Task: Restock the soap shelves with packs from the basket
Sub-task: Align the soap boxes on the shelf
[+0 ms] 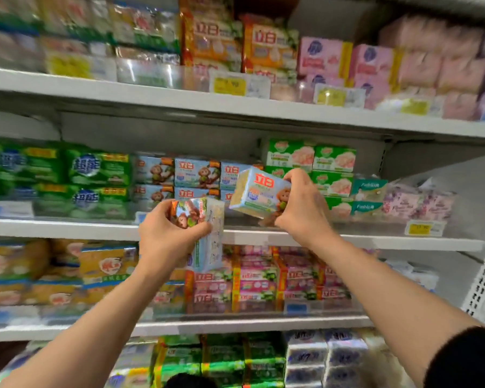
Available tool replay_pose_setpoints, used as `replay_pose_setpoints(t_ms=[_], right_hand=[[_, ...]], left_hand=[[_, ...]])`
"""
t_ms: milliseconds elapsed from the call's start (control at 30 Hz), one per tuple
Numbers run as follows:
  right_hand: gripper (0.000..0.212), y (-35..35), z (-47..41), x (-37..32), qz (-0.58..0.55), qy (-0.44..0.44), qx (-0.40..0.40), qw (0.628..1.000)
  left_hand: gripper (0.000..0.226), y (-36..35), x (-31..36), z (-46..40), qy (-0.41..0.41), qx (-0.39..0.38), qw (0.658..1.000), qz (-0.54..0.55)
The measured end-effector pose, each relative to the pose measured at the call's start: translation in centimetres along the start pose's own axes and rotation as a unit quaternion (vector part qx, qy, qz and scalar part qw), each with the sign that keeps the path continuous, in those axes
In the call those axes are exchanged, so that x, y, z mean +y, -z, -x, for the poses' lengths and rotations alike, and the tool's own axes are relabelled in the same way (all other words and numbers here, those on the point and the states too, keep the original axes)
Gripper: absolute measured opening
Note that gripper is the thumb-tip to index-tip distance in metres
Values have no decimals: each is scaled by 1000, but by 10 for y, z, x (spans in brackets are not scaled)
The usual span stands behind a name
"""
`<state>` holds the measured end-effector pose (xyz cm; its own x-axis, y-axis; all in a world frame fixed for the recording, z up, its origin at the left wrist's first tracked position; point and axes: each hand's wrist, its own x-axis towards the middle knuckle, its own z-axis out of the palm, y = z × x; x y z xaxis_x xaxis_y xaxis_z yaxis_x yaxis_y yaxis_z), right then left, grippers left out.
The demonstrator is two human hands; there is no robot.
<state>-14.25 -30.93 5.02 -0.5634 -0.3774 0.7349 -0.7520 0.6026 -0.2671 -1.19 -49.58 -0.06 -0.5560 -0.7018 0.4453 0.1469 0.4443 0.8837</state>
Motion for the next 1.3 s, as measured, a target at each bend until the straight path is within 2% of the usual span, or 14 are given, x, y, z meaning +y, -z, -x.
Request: replay_pose_setpoints(t_ms=[67,233,333,400,467,500,567,667,767,867,933,1033,1167,1300], right_hand=[[87,-17,-18,-12,31,-1,0,1000],[109,-49,-48,-21,150,7,-70,986],[114,-62,-56,-21,143,4,-114,983],[97,-64,-64,-19,52,-37,-122,991],[59,-62,-69,-12,-53,-69,-166,982],[49,-62,-71,-7,-82,-84,-198,973],[46,-63,-70,2,-136,-104,-220,960],[48,-65,-71,6,-198,-96,-144,965],[43,-64,-73,1,-127,-43,-47,990],[52,-68,-65,0,-87,-16,-96,991],[39,-72,-58,5,-88,-29,-112,989],[20,-72,-48,6,-87,-25,-79,993],[24,-78,-36,10,-41,23,-61,997],[34,-81,-22,18,28,53,-70,996]], left_hand=[[38,17,-4,-7,1,15,1000,-8],[38,39,-17,-20,18,35,999,-9],[37,40,-23,-23,21,26,999,-8],[40,37,-28,-23,18,21,1000,-10],[41,32,-34,-23,19,18,1000,-7],[42,30,-37,-23,21,20,1000,-7],[46,25,-42,-22,19,25,999,-15],[53,21,-46,-20,9,25,999,-26],[51,21,-46,-21,-2,20,999,-32],[51,20,-43,-20,-9,19,999,-33],[51,21,-44,-19,-12,15,999,-32],[56,22,-45,-15,-18,8,999,-27],[56,25,-45,-6,-41,-3,999,-21],[70,29,-34,-2,-126,-21,991,-46]])
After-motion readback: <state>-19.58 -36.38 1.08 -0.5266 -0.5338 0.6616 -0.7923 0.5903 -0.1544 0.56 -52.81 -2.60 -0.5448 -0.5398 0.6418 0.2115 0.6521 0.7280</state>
